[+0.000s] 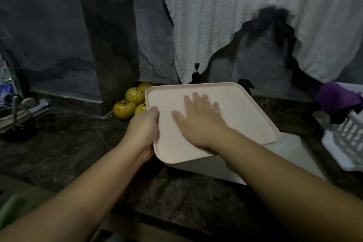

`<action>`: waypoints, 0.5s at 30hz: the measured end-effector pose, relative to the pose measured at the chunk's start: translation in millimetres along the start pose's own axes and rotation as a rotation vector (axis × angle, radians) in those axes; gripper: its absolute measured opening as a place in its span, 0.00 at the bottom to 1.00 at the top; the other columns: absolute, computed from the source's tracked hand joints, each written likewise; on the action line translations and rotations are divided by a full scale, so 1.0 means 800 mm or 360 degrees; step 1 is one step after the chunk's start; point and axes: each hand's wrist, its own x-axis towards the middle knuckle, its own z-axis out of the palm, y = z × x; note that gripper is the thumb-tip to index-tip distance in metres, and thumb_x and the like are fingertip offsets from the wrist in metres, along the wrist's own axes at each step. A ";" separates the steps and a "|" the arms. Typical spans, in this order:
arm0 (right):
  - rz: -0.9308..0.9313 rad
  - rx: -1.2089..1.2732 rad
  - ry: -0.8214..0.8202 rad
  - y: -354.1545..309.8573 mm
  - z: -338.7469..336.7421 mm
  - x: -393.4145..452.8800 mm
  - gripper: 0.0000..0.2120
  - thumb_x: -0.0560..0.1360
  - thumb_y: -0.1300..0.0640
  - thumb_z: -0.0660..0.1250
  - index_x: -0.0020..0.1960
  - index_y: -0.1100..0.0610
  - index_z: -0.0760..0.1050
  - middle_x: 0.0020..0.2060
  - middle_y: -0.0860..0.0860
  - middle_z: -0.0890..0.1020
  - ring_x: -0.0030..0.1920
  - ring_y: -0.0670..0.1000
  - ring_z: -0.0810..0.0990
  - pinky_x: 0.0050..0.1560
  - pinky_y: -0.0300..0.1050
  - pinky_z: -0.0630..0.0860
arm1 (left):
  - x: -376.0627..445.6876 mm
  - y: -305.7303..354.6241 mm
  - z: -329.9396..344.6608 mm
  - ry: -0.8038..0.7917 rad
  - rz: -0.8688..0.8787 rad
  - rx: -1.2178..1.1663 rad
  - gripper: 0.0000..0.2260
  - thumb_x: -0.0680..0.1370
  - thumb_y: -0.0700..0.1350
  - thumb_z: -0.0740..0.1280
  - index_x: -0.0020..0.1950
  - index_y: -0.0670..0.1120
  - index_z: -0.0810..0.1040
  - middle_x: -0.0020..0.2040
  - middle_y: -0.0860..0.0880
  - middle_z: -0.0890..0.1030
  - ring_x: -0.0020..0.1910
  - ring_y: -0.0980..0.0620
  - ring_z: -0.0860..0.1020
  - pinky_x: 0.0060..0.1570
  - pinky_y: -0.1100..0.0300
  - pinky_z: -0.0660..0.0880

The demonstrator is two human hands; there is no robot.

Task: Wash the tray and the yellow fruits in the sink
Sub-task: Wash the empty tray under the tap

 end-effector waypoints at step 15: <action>-0.0181 0.0009 0.0174 0.008 0.006 -0.049 0.41 0.75 0.30 0.37 0.83 0.49 0.45 0.83 0.50 0.45 0.82 0.54 0.41 0.78 0.62 0.39 | -0.047 -0.007 0.042 -0.0228 0.0148 -0.0039 0.14 0.87 0.47 0.59 0.47 0.46 0.81 0.36 0.53 0.87 0.32 0.59 0.84 0.28 0.66 0.76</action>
